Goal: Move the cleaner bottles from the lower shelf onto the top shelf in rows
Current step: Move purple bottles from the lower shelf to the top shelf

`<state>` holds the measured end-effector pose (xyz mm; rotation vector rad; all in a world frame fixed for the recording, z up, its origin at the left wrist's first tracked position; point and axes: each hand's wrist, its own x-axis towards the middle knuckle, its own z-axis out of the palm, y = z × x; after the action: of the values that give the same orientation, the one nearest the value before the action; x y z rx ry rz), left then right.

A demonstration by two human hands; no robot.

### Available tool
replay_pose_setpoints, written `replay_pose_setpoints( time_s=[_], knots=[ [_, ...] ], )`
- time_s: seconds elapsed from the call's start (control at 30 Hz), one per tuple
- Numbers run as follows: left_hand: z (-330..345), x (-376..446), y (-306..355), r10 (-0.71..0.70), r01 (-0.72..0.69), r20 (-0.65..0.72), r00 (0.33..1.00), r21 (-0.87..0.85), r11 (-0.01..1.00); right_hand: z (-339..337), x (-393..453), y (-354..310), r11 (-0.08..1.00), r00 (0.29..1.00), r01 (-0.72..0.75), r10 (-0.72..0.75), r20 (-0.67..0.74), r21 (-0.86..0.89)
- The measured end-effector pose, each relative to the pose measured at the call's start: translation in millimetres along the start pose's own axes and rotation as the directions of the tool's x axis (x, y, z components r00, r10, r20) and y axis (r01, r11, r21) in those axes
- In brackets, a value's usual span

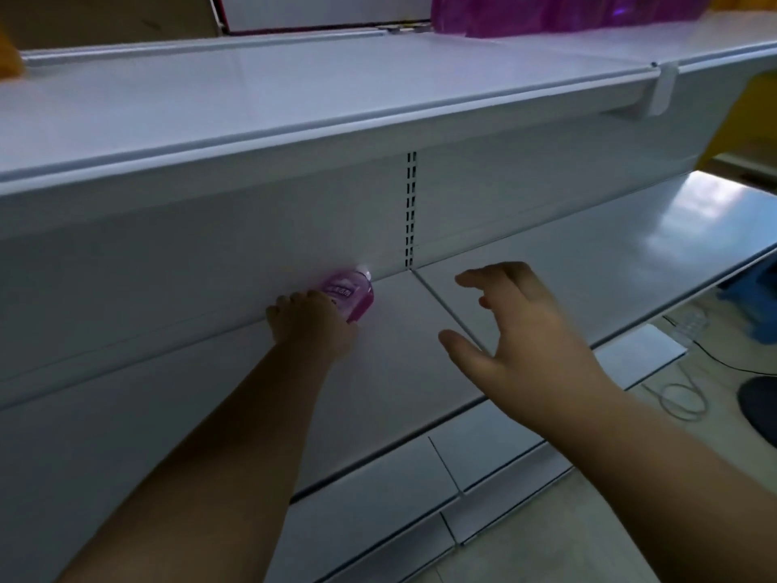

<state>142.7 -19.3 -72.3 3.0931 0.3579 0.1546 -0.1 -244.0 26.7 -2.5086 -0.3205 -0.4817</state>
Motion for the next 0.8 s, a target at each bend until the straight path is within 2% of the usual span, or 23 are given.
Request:
replay_pose_setpoints(
  time_s=[0.03, 0.1, 0.2, 0.27, 0.37, 0.43, 0.5, 0.57, 0.7, 0.8],
  knots=[
    [-6, -4, 2, -0.025, 0.026, 0.032, 0.999, -0.04, 0.999, 0, 2, 5, 1.0, 1.0, -0.004, 0.004, 0.001, 0.015],
    [-16, -29, 6, -0.029, 0.028, 0.002, 1.0, -0.217, 0.976, 1, 4, 15, 0.999, 1.0, -0.006, 0.007, -0.005, 0.054],
    [-27, -97, 21, -0.043, -0.043, -0.133, 0.99, -0.578, 0.815, 2, 7, 32, 0.988, 1.0, -0.015, 0.016, -0.003, 0.152],
    [-38, -133, 39, -0.058, -0.104, -0.21, 0.976, -0.685, 0.721, 2, 9, 41, 0.956, 0.995, -0.092, 0.08, 0.052, 0.28],
    [-60, -178, 78, -0.056, -0.208, -0.347, 0.936, -0.678, 0.705, -5, 4, 48, 0.808, 0.977, -0.188, 0.097, 0.188, 0.559],
    [-72, -208, 110, -0.079, -0.249, -0.45, 0.889, -0.622, 0.742, -18, -4, 57, 0.707, 0.982, -0.157, 0.039, 0.183, 0.689],
    [-83, -236, 136, -0.058, -0.296, -0.483, 0.874, -0.622, 0.725, -43, -13, 71, 0.624, 0.986, -0.121, -0.012, 0.165, 0.772],
    [-98, -256, 154, -0.005, -0.351, -0.469, 0.883, -0.667, 0.657, -78, -20, 89, 0.539, 0.988, -0.082, -0.063, 0.138, 0.838],
    [-147, -274, 184, 0.047, -0.404, -0.447, 0.893, -0.753, 0.519, -163, -24, 112, 0.426, 0.968, 0.136, -0.248, -0.029, 0.894],
    [-197, -270, 218, 0.199, -0.496, -0.455, 0.868, -0.773, 0.395, -228, -9, 118, 0.396, 0.932, 0.268, -0.337, -0.133, 0.878]
  ],
)
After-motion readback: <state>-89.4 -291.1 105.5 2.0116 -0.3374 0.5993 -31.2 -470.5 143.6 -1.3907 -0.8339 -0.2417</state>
